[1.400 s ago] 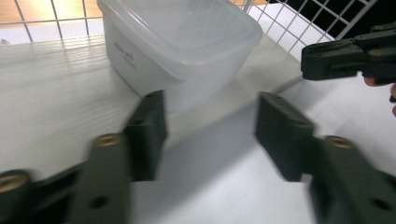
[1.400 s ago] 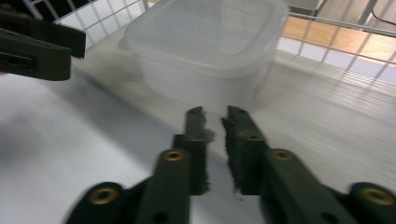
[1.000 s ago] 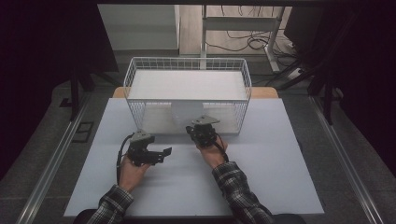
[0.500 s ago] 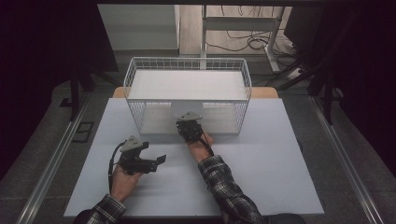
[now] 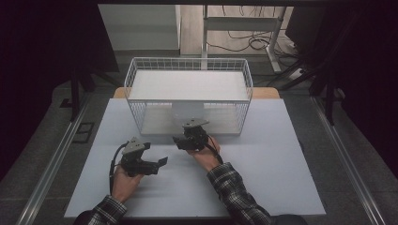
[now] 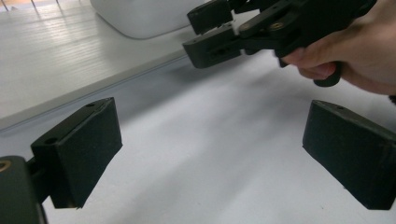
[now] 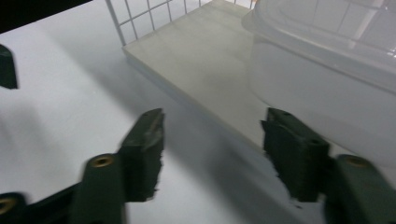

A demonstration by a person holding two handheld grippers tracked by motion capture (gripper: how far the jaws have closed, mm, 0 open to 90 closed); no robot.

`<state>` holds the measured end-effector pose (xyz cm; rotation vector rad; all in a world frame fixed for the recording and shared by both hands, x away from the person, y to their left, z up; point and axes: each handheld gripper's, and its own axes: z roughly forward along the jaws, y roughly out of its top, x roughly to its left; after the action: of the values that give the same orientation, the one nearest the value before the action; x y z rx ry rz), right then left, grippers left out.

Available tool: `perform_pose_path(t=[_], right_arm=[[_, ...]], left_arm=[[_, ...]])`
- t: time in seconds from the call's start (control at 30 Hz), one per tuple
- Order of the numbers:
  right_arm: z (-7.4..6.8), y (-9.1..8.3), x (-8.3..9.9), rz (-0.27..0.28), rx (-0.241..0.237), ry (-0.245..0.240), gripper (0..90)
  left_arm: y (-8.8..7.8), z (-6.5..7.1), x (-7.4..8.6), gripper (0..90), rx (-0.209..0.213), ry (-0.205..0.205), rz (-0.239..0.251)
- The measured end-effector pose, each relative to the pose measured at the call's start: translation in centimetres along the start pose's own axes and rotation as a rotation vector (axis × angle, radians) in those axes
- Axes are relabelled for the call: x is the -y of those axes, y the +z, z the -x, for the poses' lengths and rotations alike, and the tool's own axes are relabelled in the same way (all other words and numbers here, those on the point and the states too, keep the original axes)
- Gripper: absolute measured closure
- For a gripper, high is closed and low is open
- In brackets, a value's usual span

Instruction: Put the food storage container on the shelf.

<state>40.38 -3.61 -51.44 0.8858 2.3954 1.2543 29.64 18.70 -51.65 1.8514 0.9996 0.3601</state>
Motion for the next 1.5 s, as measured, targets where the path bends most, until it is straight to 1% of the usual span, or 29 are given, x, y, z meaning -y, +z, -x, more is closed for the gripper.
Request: perform_pose_path(t=[0.13,0.27,0.33,0.43,0.53,0.67,0.77,1.0,1.07,1.1,1.2,1.3,1.37,1.4,1.5], right_arm=[[0.3,-0.6,0.1,-0.005,-0.03,0.017,22.4],[0.3,-1.3,0.2,-0.017,-0.048,0.007,14.6],[0.3,-1.7,0.2,-0.022,-0.054,0.0,10.8],[0.3,-2.1,0.2,-0.027,-0.062,-0.001,8.4],[0.4,-2.9,0.2,-0.029,-0.071,0.005,5.8],[0.5,-3.6,0.4,-0.034,-0.073,0.021,5.0],[0.6,-4.1,0.6,-0.037,-0.069,0.015,4.3],[0.7,-5.0,1.3,-0.044,-0.089,0.024,2.0],[0.7,-5.1,1.4,-0.048,-0.088,0.024,1.7],[0.8,-5.5,1.6,-0.057,-0.085,0.023,0.8],[1.1,-5.9,1.9,-0.059,-0.082,0.026,0.7],[1.3,-6.5,2.0,-0.053,-0.082,0.035,0.7],[1.3,-6.7,2.1,-0.049,-0.08,0.035,0.5],[1.4,-7.1,2.2,-0.042,-0.077,0.034,0.2],[1.4,-7.7,2.6,-0.043,-0.068,0.032,0.0]], left_arm=[[0.1,0.0,0.1,3.8,-0.004,0.003,-0.008],[0.2,0.0,0.2,3.8,-0.004,0.006,-0.014],[0.2,0.1,0.2,3.9,-0.008,0.013,-0.008],[0.1,0.2,0.2,4.1,-0.004,0.022,0.006],[0.2,0.2,0.2,4.1,0.002,0.023,0.009],[0.3,0.3,0.4,4.0,0.001,0.025,-0.008],[0.3,0.4,0.4,4.0,-0.001,0.027,-0.016],[0.1,0.6,0.6,4.0,-0.001,0.027,-0.027],[0.0,0.7,0.6,4.0,-0.003,0.027,-0.027],[-0.1,0.7,0.6,4.0,-0.003,0.026,-0.028],[-0.2,0.7,0.8,4.0,-0.003,0.022,-0.032],[-0.4,0.8,0.9,4.1,-0.001,0.02,-0.038],[-0.4,0.9,1.0,4.1,-0.003,0.02,-0.039],[-0.5,1.0,1.1,4.1,-0.001,0.019,-0.041],[-0.7,1.1,1.2,4.1,0.0,0.018,-0.043]])
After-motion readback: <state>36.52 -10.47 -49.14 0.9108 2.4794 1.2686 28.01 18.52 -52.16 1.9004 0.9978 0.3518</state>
